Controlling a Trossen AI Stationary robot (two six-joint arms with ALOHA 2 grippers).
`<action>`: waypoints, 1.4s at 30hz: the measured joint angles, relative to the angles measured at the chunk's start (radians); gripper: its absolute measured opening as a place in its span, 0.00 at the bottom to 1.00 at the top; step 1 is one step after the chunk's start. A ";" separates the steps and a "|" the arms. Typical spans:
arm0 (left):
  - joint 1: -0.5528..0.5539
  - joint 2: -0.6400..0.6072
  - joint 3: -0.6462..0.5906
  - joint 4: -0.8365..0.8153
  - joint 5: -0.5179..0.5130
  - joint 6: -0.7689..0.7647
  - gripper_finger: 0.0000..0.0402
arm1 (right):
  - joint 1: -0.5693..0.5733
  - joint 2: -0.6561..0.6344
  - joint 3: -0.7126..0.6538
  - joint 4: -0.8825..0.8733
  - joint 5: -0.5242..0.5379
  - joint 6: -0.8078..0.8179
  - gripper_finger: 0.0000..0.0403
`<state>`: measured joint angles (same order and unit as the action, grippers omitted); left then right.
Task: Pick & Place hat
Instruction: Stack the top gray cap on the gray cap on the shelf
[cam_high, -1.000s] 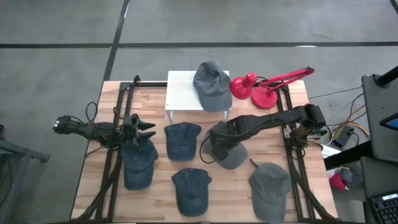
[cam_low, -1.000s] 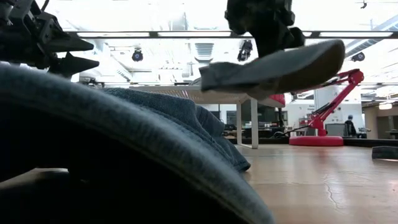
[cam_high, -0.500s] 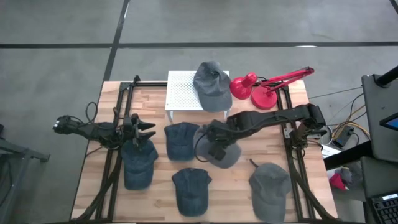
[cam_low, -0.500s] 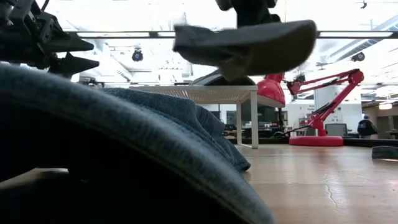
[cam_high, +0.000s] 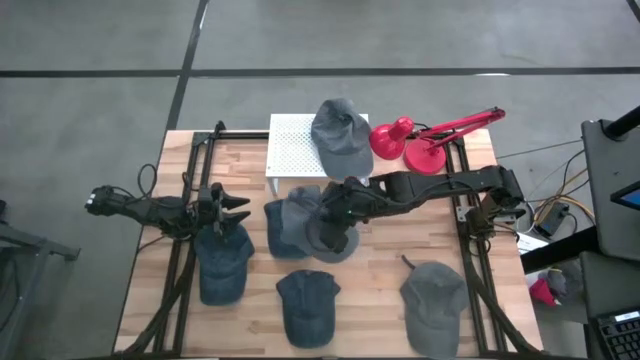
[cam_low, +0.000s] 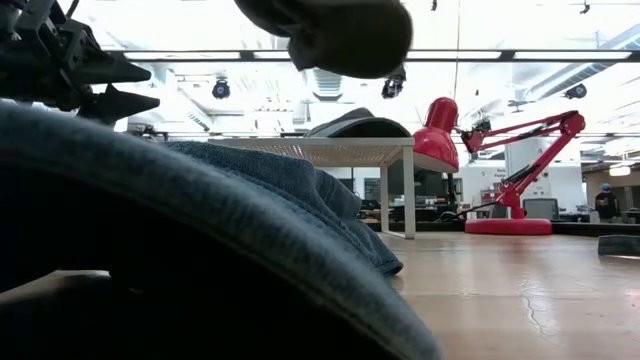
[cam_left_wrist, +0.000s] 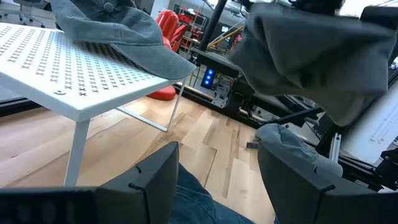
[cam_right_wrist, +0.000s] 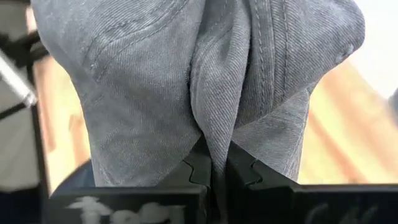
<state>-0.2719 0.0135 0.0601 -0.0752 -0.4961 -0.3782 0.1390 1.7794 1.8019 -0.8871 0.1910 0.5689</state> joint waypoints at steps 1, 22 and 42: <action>0.000 0.000 0.000 0.000 0.000 0.000 0.55 | -0.002 0.000 0.006 0.002 0.034 0.000 0.03; 0.000 0.000 0.000 0.000 0.001 0.000 0.55 | -0.148 -0.002 0.108 -0.111 0.466 0.330 0.03; 0.000 0.000 0.000 0.000 0.001 0.004 0.55 | -0.312 0.000 0.159 -0.269 0.357 0.485 0.03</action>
<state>-0.2722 0.0139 0.0601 -0.0753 -0.4953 -0.3740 -0.1733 1.7793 1.9606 -1.1562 0.5484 1.0537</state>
